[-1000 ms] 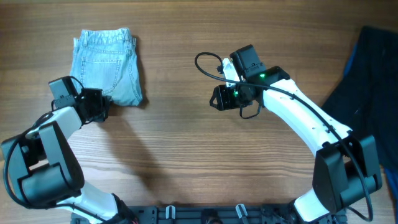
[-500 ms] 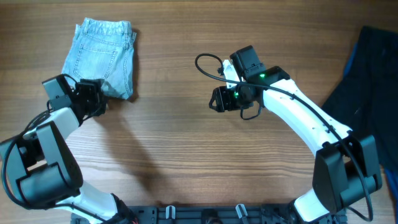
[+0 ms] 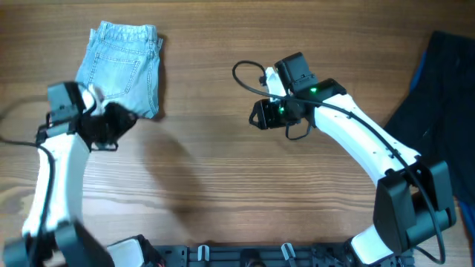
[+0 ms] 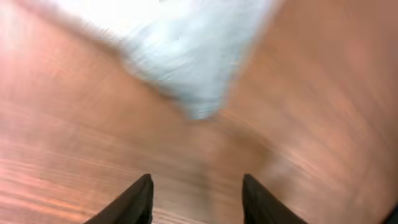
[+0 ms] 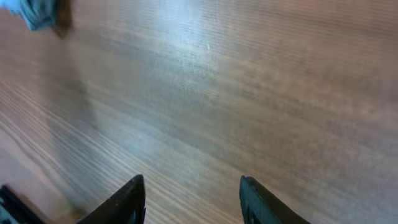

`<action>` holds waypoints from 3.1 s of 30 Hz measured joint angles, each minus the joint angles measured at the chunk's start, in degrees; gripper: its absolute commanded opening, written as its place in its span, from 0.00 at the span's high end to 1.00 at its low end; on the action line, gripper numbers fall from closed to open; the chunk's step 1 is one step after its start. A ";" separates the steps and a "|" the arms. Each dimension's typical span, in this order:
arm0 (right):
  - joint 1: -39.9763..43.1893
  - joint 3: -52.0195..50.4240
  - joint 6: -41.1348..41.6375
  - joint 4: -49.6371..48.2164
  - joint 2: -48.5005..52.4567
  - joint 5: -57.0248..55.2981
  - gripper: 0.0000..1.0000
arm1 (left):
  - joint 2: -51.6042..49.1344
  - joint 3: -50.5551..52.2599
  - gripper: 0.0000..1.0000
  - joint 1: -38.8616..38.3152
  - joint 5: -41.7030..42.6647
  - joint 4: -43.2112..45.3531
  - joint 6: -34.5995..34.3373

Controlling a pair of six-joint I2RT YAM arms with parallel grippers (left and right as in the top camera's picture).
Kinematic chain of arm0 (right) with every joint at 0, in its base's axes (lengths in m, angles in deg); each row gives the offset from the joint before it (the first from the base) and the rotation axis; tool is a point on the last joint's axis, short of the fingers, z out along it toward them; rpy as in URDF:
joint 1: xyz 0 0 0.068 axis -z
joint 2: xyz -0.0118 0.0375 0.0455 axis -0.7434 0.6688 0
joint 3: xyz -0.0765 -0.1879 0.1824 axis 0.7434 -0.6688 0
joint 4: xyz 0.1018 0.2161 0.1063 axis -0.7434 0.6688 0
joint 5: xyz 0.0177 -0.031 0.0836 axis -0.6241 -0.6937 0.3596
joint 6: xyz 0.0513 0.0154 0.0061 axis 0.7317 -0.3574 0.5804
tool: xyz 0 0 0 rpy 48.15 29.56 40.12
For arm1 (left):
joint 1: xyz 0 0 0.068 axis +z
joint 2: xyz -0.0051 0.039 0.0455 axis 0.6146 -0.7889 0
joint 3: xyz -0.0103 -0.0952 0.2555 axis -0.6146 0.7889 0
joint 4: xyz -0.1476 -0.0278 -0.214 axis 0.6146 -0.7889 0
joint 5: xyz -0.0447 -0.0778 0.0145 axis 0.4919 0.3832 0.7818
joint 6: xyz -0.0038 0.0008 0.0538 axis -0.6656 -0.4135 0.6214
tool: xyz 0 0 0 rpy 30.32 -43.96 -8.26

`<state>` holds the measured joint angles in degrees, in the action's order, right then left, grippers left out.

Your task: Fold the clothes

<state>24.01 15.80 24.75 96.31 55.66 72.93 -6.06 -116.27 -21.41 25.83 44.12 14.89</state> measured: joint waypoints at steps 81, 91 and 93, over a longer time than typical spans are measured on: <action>18.56 -67.54 -1.88 -32.06 -98.33 -14.10 0.00 | 20.17 -9.27 0.00 -33.07 -17.42 -9.07 11.98; 18.56 -67.54 -1.70 -32.09 -98.33 -14.10 0.00 | 20.17 -9.27 0.00 -33.07 -17.42 -9.07 11.98; 18.56 -67.54 -1.70 -32.06 -98.33 -14.10 0.00 | 20.17 -9.27 0.00 -33.07 -17.42 -9.09 11.98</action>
<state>42.57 -51.74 23.05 64.25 -42.68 58.83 14.11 -125.54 -54.48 8.41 35.03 26.87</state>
